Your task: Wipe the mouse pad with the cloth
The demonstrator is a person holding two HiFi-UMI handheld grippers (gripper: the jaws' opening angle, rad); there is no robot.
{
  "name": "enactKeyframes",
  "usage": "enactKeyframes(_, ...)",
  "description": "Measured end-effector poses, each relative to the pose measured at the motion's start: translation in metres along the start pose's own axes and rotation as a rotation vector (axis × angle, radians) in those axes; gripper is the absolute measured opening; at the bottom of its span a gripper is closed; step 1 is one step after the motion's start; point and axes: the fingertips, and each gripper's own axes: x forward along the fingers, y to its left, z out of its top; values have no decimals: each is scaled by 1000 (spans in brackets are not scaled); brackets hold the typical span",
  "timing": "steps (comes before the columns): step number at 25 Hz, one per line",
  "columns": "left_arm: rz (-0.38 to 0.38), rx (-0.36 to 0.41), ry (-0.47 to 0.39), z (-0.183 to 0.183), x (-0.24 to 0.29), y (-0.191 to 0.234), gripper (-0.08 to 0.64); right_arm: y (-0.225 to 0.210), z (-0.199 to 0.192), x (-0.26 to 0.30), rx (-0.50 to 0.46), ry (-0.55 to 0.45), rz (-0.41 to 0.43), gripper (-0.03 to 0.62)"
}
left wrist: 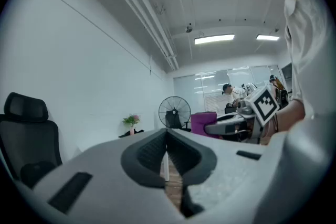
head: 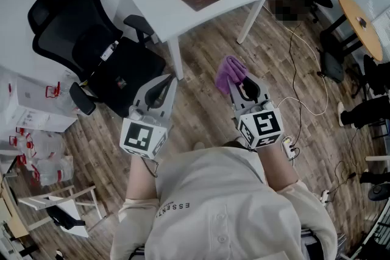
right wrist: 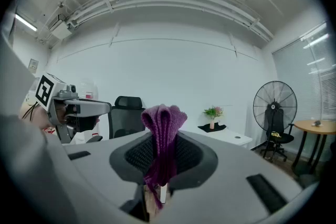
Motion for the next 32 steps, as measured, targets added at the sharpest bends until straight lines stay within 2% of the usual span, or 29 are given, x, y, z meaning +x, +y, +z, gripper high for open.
enactKeyframes(12,18,-24,18,-13,5,20,2,0,-7,22,20,26,-1,91)
enactKeyframes(20,22,-40,41,-26,24,30,2,-16,-18,41,39,65,-11,91)
enactKeyframes(25,33,-45,68,-40,57,41,2,-41,-30,70,43,90,11,91)
enactKeyframes(32,128,-63,121,-54,139,71,2,-107,-45,140,78,134,105,91)
